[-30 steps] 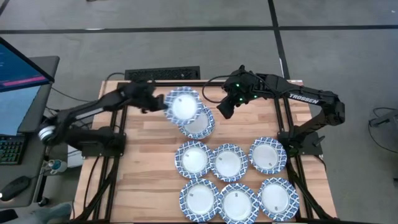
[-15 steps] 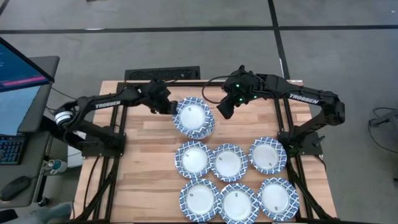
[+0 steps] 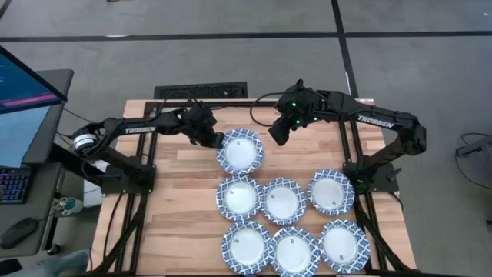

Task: Nest bowls inside each other
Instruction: Stack the white bowl on the stacked white bowls

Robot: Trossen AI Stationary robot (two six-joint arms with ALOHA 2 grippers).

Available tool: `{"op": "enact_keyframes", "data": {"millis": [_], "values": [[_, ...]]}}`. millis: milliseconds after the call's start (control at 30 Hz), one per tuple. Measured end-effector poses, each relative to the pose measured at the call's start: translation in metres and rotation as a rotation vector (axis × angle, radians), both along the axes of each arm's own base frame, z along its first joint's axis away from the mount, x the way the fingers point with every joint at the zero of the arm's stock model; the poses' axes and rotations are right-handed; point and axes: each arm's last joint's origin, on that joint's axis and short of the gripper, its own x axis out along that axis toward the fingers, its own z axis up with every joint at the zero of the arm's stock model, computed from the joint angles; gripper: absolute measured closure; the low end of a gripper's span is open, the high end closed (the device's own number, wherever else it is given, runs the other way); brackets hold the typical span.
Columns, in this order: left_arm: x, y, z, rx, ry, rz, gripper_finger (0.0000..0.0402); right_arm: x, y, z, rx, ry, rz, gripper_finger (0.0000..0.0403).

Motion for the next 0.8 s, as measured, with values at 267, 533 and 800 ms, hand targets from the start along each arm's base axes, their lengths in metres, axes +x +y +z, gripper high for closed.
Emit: {"op": "enact_keyframes", "data": {"millis": [267, 533, 800], "values": [[-0.003, -0.002, -0.003, -0.016, 0.051, 0.015, 0.0332, 0.0, 0.0, 0.0, 0.001, 0.003, 0.0, 0.0182], [-0.004, -0.007, 0.019, -0.011, -0.085, -0.004, 0.0268, -0.005, 0.001, -0.004, 0.0, 0.069, 0.017, 0.0182], [-0.038, -0.03, 0.045, 0.089, 0.009, -0.018, 0.0238, -0.017, 0.009, -0.013, -0.019, 0.242, 0.047, 0.0181]]}}
